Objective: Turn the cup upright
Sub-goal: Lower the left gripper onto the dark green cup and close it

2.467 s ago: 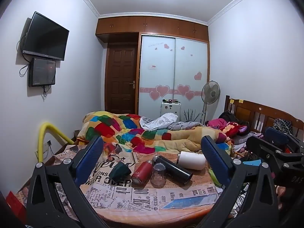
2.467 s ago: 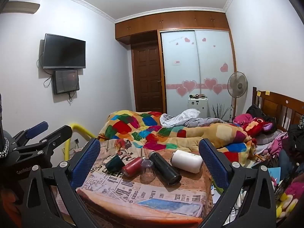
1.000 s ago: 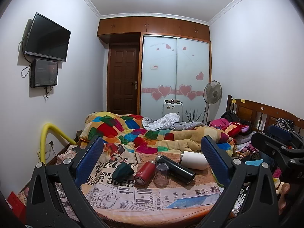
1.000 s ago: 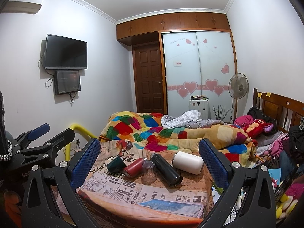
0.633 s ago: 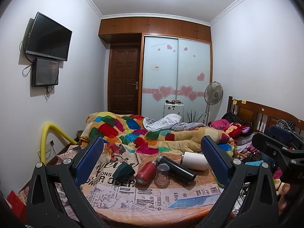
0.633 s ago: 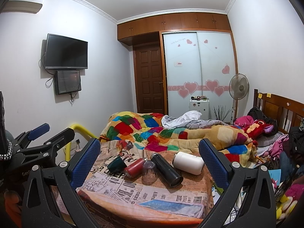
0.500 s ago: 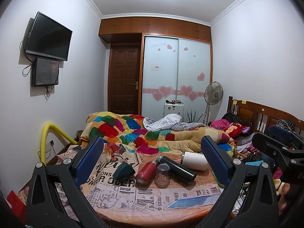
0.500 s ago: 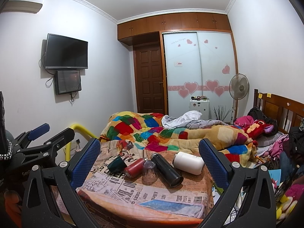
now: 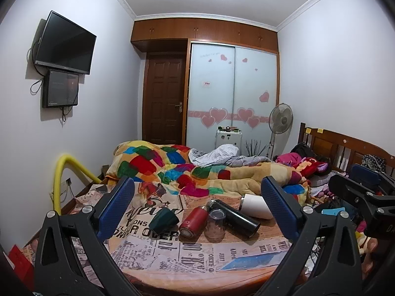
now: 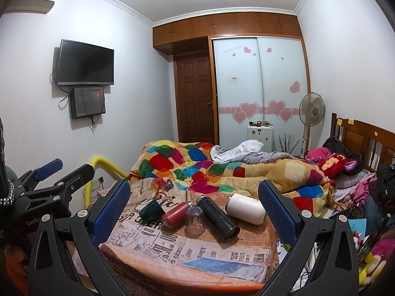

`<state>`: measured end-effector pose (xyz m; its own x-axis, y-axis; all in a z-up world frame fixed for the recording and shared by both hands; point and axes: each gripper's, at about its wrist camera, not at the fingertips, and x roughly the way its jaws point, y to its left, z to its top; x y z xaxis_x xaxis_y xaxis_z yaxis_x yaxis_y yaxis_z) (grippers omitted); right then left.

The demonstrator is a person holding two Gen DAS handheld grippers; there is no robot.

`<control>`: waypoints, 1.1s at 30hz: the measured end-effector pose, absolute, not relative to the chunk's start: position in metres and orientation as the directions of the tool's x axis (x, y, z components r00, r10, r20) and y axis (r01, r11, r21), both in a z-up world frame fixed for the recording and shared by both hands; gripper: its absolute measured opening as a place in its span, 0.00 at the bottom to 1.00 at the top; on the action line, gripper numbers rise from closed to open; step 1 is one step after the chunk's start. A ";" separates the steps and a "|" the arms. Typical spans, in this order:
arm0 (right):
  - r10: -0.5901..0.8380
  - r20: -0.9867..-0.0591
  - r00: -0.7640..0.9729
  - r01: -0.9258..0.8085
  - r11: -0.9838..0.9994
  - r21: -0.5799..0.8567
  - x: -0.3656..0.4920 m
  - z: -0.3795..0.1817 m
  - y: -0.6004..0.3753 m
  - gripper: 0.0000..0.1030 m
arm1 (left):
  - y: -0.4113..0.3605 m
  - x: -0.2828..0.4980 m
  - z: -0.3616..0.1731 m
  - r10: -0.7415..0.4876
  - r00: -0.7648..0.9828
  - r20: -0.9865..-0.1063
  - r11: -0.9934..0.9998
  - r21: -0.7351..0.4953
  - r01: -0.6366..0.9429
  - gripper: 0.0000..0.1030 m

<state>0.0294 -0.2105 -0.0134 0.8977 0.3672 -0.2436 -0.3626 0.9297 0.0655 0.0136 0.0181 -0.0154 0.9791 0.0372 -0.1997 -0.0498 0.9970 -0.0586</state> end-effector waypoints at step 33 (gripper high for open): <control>0.249 -0.605 0.756 -0.265 0.962 0.065 0.161 -0.126 -0.196 1.00 | 0.152 0.303 -0.248 -0.092 0.558 -0.825 0.995 -0.092 0.028 0.81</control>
